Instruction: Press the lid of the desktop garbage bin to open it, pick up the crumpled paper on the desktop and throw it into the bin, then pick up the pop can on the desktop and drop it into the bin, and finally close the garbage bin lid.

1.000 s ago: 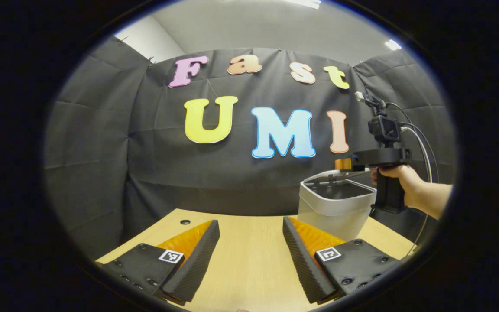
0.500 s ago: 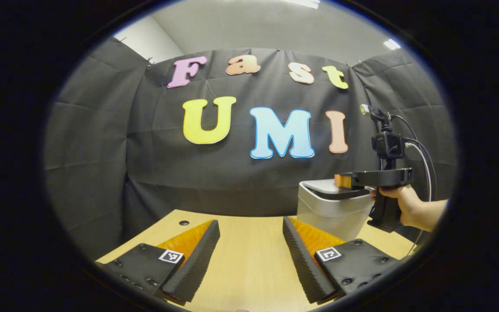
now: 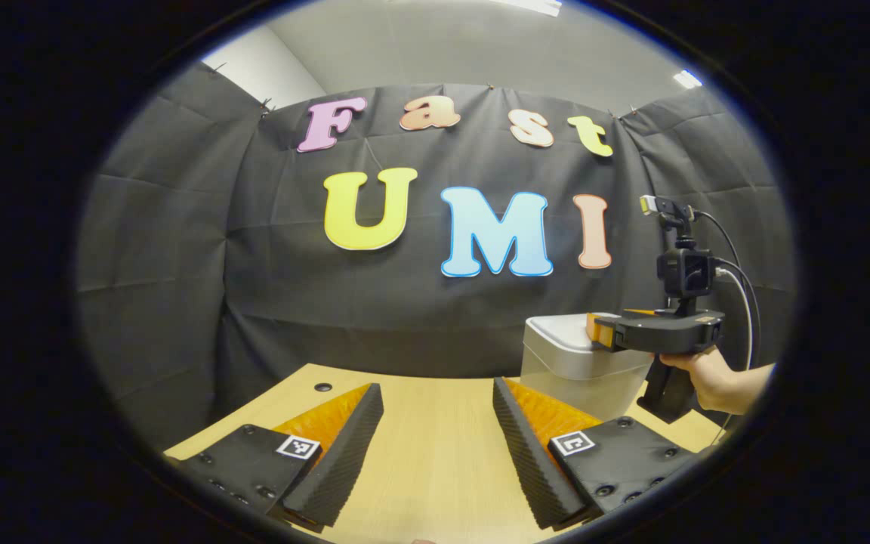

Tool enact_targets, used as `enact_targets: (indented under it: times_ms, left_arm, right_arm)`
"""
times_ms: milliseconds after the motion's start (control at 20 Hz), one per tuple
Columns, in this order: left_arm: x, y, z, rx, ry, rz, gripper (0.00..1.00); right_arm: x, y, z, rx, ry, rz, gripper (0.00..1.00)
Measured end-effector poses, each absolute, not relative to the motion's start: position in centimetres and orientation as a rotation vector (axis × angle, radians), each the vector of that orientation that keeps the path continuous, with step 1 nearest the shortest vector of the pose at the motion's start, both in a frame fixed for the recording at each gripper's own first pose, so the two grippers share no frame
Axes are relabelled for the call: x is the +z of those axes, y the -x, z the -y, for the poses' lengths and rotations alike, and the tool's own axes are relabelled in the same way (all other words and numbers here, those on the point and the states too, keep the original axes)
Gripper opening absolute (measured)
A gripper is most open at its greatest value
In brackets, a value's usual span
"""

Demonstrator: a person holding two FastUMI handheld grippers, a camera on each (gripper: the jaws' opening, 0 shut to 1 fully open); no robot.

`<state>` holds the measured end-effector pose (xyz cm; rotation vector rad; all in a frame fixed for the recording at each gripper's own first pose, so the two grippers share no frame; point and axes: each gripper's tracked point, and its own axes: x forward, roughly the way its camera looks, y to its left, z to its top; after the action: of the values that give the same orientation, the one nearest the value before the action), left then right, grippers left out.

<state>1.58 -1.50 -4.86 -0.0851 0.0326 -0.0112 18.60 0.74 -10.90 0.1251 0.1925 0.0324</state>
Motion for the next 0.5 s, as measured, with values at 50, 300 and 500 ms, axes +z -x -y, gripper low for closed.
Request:
enact_targets:
  times_ms: [50, 300, 500]
  left_arm:
    - [-4.9, -1.6, 1.5, -0.011, 0.085, -0.034, 0.95]
    - [-5.2, -2.2, 1.5, -0.012, 0.088, -0.038, 0.95]
    - [-5.6, -2.8, 1.4, -0.013, 0.086, -0.048, 0.96]
  right_arm:
    - [-10.9, -18.6, -0.8, 0.032, -0.136, -0.186, 0.95]
    - [-11.2, -18.5, -0.9, 0.026, -0.107, -0.161, 0.95]
    - [-11.7, -18.4, -1.0, 0.035, -0.094, -0.159, 0.96]
